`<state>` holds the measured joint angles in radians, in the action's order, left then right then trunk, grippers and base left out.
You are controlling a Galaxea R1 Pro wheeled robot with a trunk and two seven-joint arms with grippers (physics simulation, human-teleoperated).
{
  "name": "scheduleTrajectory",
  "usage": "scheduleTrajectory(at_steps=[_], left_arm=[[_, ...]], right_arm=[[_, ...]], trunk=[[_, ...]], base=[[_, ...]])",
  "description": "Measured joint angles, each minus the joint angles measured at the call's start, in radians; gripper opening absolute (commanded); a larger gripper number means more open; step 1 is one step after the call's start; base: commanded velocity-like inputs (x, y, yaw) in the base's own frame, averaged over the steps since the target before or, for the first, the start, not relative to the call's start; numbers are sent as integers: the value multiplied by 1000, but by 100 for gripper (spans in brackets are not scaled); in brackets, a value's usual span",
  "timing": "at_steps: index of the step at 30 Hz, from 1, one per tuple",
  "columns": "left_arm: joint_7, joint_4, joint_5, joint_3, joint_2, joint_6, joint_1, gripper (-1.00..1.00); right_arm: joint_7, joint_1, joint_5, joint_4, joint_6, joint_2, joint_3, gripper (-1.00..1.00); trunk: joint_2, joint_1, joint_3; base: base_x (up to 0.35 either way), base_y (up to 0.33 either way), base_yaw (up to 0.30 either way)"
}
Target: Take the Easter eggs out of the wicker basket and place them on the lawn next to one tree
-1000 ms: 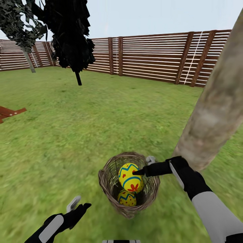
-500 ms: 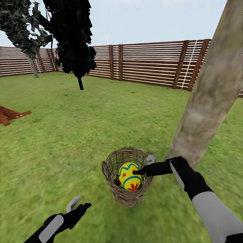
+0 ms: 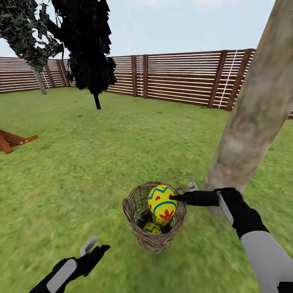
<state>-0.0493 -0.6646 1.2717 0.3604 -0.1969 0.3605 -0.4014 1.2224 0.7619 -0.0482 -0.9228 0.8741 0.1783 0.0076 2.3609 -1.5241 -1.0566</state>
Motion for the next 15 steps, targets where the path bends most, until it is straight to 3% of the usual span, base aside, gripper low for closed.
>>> scheduleTrajectory(at_steps=[2, 8, 12, 13, 15], left_arm=[[-1, 0, 0, -1, -1, 0, 0, 100], [-1, -1, 0, 0, 0, 0, 0, 100], [-1, -1, 0, 0, -1, 0, 0, 100], [0, -1, 0, 0, -2, 0, 0, 100], [6, -1, 0, 1, -4, -1, 0, 100]], right_arm=[[1, 0, -1, 3, 1, 1, -1, -100], [2, -1, -1, 7, 2, 2, -2, -100], [3, 0, -2, 6, 2, 3, -8, -100], [5, 0, -2, 6, 2, 3, -22, -100], [37, 0, -2, 7, 3, 3, -87, -100]], trunk=[[-14, 8, 6], [-56, 30, 25], [-77, 42, 35], [-77, 42, 35], [-77, 42, 35]], base=[[-37, 0, 0], [-294, 0, 0], [-49, 0, 0], [-4, 0, 0], [-1, 0, 0]])
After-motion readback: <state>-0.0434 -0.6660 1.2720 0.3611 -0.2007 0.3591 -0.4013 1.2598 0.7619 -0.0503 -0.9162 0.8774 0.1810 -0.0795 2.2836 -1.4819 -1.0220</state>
